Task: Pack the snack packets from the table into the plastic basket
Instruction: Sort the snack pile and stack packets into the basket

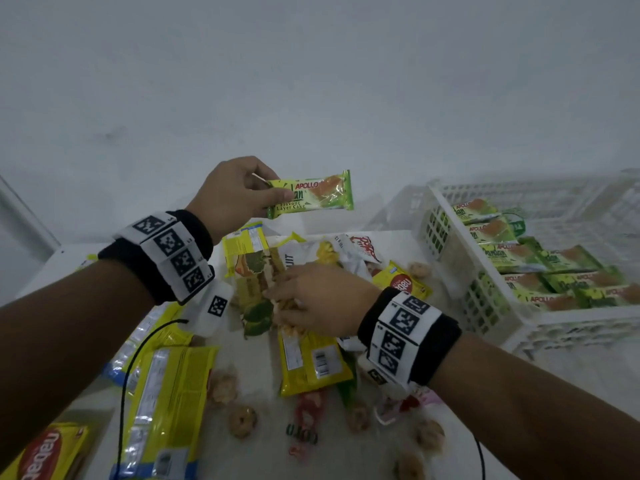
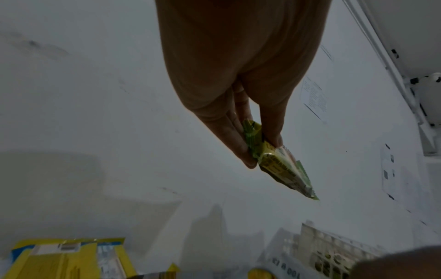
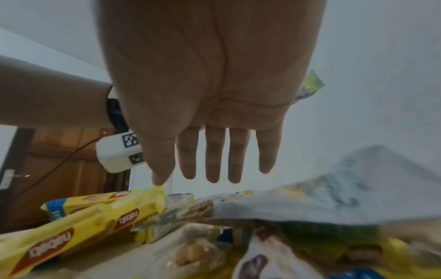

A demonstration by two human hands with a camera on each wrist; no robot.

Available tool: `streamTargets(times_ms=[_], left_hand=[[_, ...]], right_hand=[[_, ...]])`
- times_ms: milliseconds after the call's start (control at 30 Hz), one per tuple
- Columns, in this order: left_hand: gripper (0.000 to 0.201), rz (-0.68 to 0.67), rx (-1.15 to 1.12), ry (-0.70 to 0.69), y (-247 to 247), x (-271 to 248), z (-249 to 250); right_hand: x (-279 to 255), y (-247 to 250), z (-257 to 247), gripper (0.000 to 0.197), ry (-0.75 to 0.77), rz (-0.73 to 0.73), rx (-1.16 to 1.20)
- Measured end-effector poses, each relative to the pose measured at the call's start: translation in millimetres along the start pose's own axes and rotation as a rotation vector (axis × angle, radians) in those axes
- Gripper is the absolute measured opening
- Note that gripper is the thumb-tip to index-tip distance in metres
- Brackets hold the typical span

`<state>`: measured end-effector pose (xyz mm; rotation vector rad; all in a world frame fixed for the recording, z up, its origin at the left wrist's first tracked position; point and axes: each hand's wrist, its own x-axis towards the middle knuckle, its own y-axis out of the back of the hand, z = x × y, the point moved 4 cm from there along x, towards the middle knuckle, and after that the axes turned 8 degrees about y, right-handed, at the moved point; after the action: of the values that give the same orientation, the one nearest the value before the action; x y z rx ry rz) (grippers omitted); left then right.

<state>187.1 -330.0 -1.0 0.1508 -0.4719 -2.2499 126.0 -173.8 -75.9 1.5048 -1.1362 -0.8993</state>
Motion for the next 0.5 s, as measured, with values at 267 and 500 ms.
streamTargets(times_ms=[267,500], left_hand=[[0.055,-0.021,0.041,0.014,-15,-8,-3],[0.043,-0.054,0.097,0.026,-38,-13,-8]], right_hand=[[-60,25,62,0.020,-0.362,0.249,-0.057],[-95,5,100,0.042,-0.628,-0.022,-0.006]])
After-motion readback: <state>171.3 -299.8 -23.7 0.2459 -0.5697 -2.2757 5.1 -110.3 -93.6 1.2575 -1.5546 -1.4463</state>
